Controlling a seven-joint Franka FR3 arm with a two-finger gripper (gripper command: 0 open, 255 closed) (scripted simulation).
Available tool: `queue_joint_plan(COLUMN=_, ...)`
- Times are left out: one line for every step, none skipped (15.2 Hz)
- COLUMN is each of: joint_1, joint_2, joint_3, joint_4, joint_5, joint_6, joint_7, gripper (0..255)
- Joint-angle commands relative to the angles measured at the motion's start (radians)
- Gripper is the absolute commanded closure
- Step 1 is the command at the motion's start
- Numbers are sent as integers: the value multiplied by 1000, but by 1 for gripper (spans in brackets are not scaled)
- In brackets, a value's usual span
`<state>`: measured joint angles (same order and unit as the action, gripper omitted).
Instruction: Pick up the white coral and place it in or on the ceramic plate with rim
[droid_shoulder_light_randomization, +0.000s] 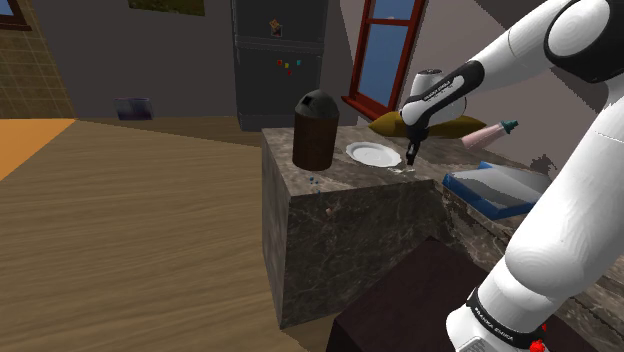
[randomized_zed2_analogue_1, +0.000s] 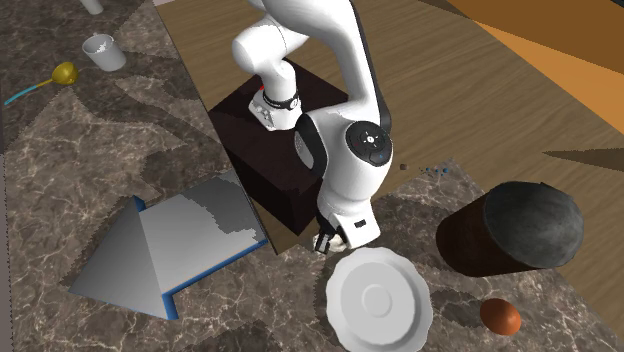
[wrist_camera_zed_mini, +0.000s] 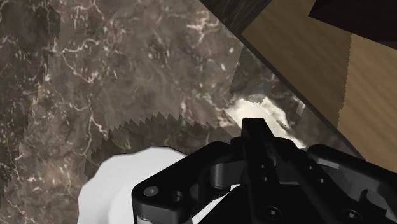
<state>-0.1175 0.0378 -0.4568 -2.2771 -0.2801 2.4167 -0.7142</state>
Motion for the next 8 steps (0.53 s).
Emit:
queue_joint_plan(joint_1=0, joint_2=0, joint_3=0, joint_4=0, joint_5=0, joint_6=0, joint_7=0, gripper=0)
queue_joint_plan(joint_1=14, joint_2=25, joint_3=15, joint_4=24, joint_5=-1, joint_6=-31, joint_7=-27, gripper=0)
queue_joint_plan(joint_1=27, joint_2=50, joint_3=30, joint_4=47, joint_5=-2, joint_6=-60, joint_7=-54, gripper=0)
queue_joint_plan(joint_1=40, joint_2=74, joint_3=45, joint_4=69, joint_5=-6, joint_6=-89, joint_7=-80, gripper=0)
queue_joint_plan(joint_1=49, joint_2=89, joint_3=55, joint_4=82, joint_5=-8, joint_6=-108, joint_7=-97, gripper=0)
queue_joint_plan(joint_1=47, joint_2=98, joint_3=54, joint_4=78, joint_5=-7, joint_6=-95, joint_7=-98, gripper=0)
queue_joint_plan(joint_1=44, joint_2=108, joint_3=53, joint_4=74, joint_5=-5, joint_6=-82, joint_7=-99, gripper=0)
queue_joint_plan(joint_1=41, joint_2=117, joint_3=52, joint_4=70, joint_5=-4, joint_6=-69, joint_7=-101, gripper=0)
